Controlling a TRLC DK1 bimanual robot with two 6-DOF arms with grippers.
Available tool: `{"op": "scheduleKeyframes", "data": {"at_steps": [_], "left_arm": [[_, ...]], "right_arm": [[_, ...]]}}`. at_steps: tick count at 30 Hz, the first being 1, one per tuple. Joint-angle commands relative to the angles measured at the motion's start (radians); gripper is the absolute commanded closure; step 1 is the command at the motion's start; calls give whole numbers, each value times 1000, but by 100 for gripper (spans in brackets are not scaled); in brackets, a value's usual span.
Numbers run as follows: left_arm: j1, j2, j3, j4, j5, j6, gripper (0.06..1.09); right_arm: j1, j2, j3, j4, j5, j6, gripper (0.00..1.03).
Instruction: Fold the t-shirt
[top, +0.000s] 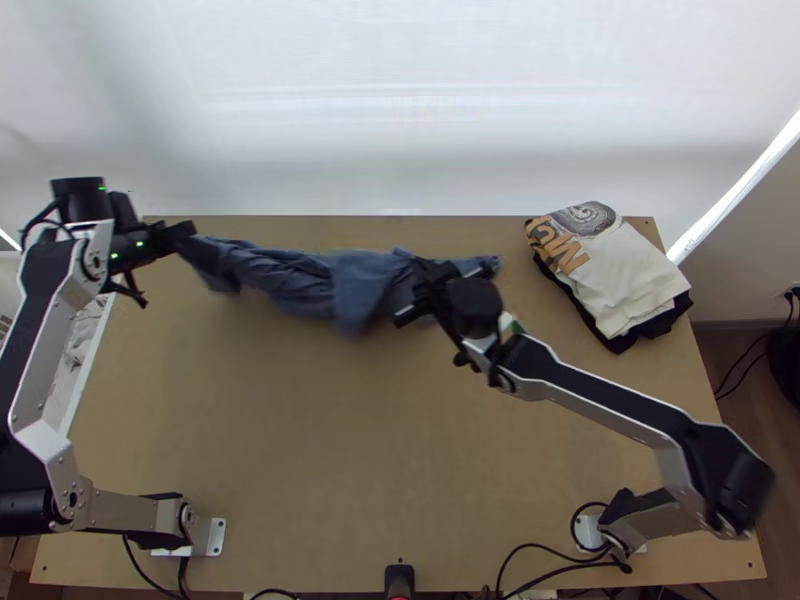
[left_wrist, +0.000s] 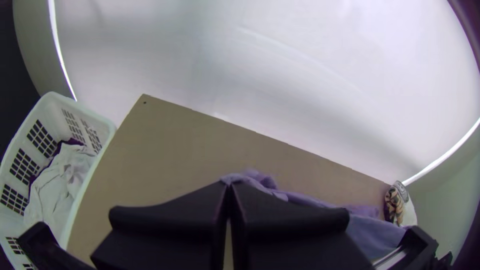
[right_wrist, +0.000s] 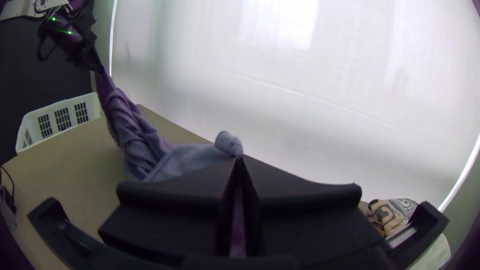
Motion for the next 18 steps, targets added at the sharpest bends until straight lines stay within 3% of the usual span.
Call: {"op": "scheduleKeyframes", "data": {"at_steps": [1,6,13,18], "left_arm": [[44,-59,-48,-2,21,2,105],[65,-59,-153,-2,27,35,105],[-65,-26,-324,4,15,49,105],[-107,30,-390,83,-16,11,105]], "right_arm": [[-18,-104,-86,-12,15,-18,100],[-25,-179,-193,-67,13,4,100],[-3,-151,-223,-92,10,59,100],[8,-167,-258,-121,2,59,100]]}}
